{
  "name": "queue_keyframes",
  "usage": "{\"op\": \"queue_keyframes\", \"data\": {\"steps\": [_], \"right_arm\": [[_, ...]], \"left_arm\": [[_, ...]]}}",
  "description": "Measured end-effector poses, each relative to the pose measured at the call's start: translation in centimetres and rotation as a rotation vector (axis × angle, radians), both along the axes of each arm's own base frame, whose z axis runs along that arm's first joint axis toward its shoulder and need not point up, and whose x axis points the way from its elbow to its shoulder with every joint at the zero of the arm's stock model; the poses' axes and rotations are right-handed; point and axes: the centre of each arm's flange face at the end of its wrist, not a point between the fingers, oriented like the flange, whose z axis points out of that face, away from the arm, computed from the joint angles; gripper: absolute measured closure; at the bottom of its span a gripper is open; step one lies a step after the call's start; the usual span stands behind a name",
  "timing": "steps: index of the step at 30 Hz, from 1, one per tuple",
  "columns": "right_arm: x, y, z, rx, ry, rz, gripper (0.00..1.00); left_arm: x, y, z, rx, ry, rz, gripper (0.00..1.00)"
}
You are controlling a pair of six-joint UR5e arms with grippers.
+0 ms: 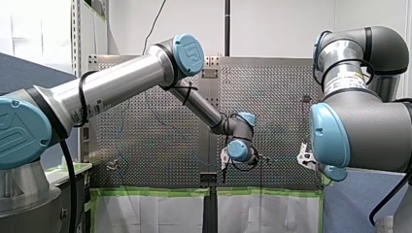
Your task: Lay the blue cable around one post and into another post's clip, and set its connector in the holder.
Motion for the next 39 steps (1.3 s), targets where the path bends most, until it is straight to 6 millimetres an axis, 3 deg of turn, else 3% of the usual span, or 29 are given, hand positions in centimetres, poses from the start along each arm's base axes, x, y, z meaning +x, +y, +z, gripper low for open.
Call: {"op": "queue_keyframes", "data": {"steps": [39], "right_arm": [[0.19, -0.08, 0.08, -0.001, -0.003, 0.003, 1.00]], "left_arm": [[0.00, 0.81, -0.14, 0.030, 0.032, 0.022, 0.00]]}}
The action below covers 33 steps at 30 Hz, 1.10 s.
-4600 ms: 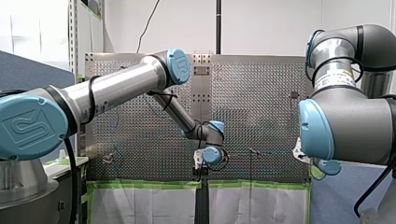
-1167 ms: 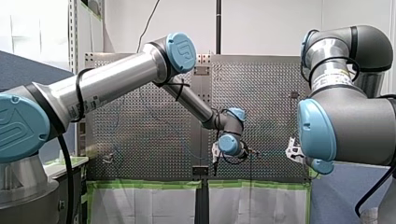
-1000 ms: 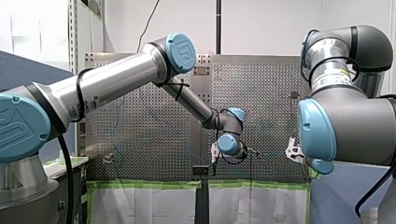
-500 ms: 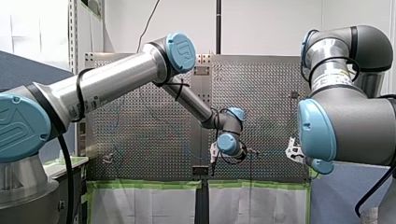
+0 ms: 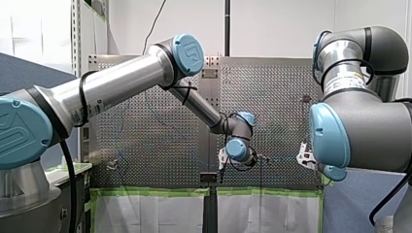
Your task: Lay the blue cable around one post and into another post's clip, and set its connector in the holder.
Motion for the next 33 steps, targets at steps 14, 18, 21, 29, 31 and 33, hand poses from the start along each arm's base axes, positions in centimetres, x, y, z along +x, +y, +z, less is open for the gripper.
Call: {"op": "queue_keyframes", "data": {"steps": [14, 18, 21, 29, 31, 33], "right_arm": [[0.3, 0.0, 0.0, -0.001, 0.000, 0.005, 1.00], [0.4, 0.1, 0.0, -0.001, 0.000, 0.006, 1.00], [0.4, 0.1, 0.0, 0.000, 0.000, 0.006, 1.00], [0.6, 0.1, 0.0, 0.001, 0.000, 0.009, 1.00], [0.6, 0.1, 0.0, 0.002, 0.000, 0.010, 1.00], [0.7, 0.1, 0.0, 0.002, 0.000, 0.010, 1.00]], "left_arm": [[-0.6, 0.6, 1.0, 0.012, 0.007, 0.000, 0.00], [-0.3, 1.2, 2.4, -0.011, -0.013, 0.009, 0.00], [0.1, 1.8, 3.4, -0.031, -0.029, 0.019, 0.00], [0.6, 3.4, 6.5, -0.111, -0.070, 0.046, 0.00], [0.6, 3.8, 7.3, -0.137, -0.078, 0.053, 0.00], [0.6, 4.1, 8.1, -0.165, -0.085, 0.059, 0.00]]}}
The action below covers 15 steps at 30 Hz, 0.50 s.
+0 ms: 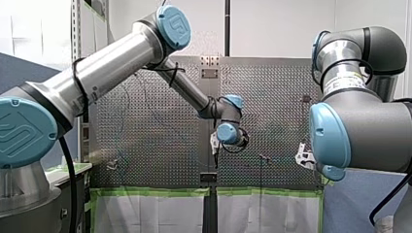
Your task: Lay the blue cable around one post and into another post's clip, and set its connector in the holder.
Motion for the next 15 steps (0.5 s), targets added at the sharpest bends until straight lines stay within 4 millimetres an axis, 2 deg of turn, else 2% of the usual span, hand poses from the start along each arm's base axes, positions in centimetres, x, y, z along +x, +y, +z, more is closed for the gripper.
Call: {"op": "queue_keyframes", "data": {"steps": [15], "right_arm": [[0.8, 0.2, 0.0, 0.003, 0.000, 0.013, 1.00]], "left_arm": [[-0.4, 3.2, 5.2, -0.169, -0.068, 0.079, 0.00]]}}
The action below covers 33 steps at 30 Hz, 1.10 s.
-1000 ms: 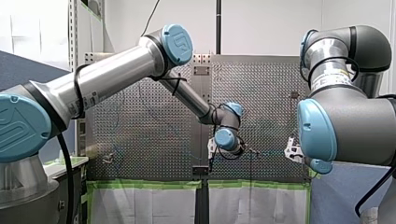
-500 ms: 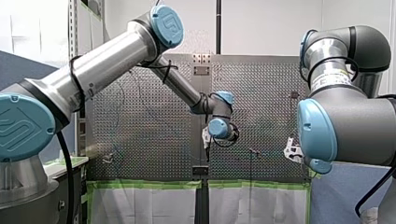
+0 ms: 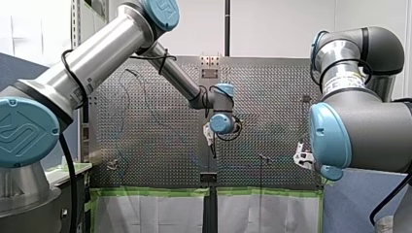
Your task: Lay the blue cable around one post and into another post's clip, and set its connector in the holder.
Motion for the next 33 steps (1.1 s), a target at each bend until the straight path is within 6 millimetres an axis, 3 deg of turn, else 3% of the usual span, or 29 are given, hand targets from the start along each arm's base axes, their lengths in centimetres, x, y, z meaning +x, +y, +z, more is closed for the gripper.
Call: {"op": "queue_keyframes", "data": {"steps": [33], "right_arm": [[1.1, 0.0, 0.2, 0.005, -0.006, 0.017, 1.00]], "left_arm": [[-5.1, 5.5, 9.3, -0.212, -0.186, 0.028, 0.00]]}}
